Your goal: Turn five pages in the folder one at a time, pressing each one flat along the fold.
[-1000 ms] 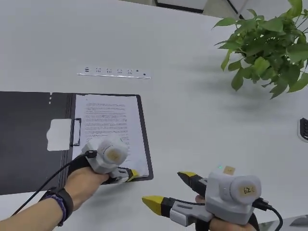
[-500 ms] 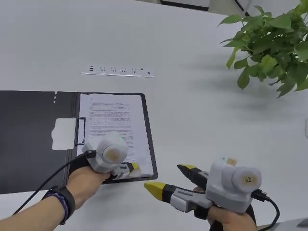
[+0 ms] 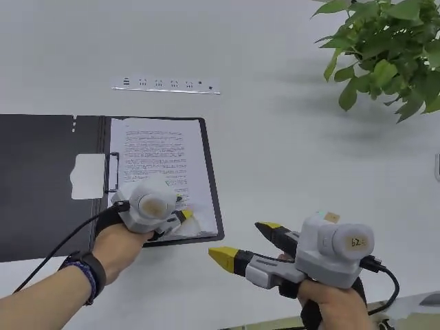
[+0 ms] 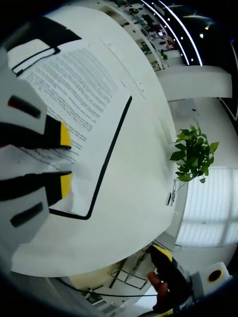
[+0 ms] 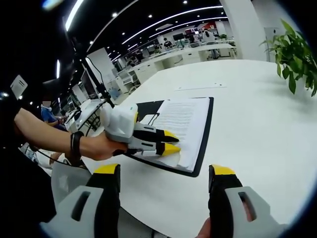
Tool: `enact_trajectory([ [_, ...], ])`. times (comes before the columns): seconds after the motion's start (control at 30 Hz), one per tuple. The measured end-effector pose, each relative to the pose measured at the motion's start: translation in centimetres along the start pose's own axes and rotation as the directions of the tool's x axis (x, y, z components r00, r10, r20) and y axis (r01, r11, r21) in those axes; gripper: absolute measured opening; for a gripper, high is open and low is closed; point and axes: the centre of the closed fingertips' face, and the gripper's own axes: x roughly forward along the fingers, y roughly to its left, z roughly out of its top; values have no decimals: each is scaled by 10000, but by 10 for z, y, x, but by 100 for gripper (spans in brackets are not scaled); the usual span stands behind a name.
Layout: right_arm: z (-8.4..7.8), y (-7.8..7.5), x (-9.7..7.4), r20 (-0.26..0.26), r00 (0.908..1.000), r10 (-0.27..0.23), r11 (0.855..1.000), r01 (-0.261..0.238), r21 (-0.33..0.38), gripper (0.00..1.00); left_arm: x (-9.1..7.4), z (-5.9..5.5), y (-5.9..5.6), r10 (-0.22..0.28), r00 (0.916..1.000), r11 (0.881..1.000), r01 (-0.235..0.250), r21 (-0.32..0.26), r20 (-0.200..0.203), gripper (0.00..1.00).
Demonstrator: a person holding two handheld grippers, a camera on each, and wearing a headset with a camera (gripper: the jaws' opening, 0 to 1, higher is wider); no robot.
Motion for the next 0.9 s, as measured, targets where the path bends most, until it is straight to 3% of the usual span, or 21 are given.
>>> enact_trajectory([
  [0.23, -2, -2, -1, 43, 10000, -50, 9999, 49, 105, 72, 0, 1, -1, 100, 9999, 9999, -100, 31, 57, 8],
  [0.4, -4, -3, -3, 66, 9999, -82, 9998, 81, 162, 72, 1, 0, -2, 286, 9995, 9982, -278, 537, -144, 3],
  [0.73, -6, -6, -3, 76, 9999, -129, 9996, 127, 240, 72, -1, 1, 3, 293, 9995, 9996, -292, 42, -139, 0],
  [0.9, -7, -8, -3, 104, 9998, -154, 9995, 151, 275, 72, -8, 7, 5, 344, 9992, 9987, -337, -390, 196, 0],
])
